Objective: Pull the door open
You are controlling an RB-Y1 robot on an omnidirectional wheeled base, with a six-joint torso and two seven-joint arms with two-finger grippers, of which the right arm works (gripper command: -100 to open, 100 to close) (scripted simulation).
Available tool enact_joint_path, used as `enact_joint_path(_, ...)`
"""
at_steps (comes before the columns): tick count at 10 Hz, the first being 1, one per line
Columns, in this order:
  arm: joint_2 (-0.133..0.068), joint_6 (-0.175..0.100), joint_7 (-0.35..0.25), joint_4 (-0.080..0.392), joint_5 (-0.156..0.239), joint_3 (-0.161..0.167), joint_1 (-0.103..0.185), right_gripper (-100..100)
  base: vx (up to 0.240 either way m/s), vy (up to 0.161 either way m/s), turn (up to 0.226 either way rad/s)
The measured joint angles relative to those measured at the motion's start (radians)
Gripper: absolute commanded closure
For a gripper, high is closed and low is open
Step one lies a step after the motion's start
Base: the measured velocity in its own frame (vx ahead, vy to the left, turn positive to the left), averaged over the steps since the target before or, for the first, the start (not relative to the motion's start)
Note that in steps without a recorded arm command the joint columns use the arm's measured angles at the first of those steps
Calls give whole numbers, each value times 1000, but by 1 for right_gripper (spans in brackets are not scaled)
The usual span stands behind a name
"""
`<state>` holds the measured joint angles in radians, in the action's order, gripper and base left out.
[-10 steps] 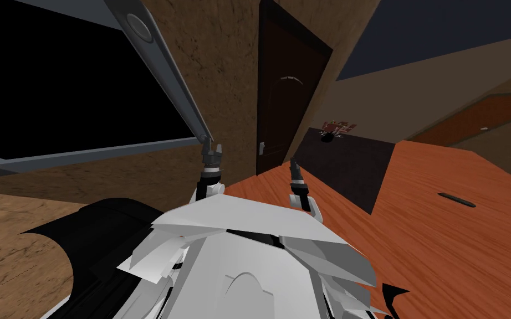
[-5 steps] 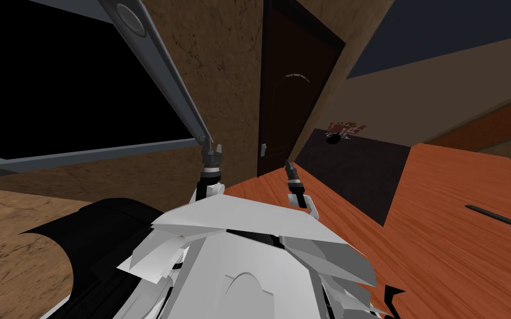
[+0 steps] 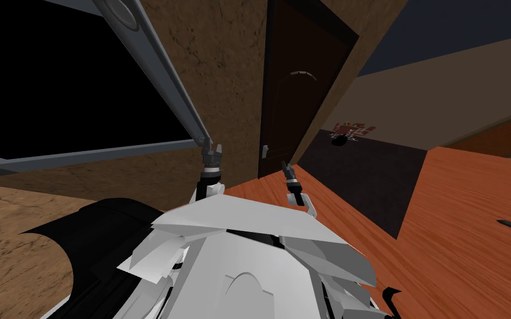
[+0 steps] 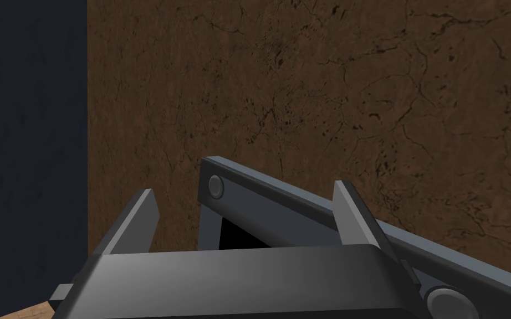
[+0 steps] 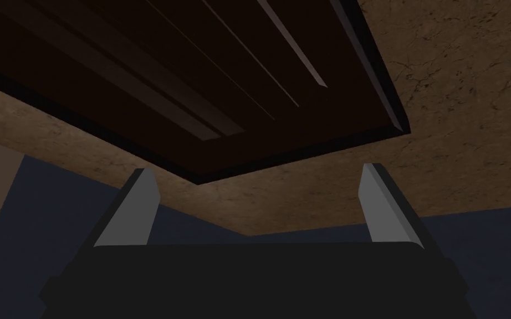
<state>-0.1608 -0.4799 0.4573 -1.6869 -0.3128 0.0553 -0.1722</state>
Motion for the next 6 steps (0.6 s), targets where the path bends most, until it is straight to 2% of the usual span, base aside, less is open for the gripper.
enact_joint_path(6,-20,8,91,127,-75,15,61,-100,117,-25,92)
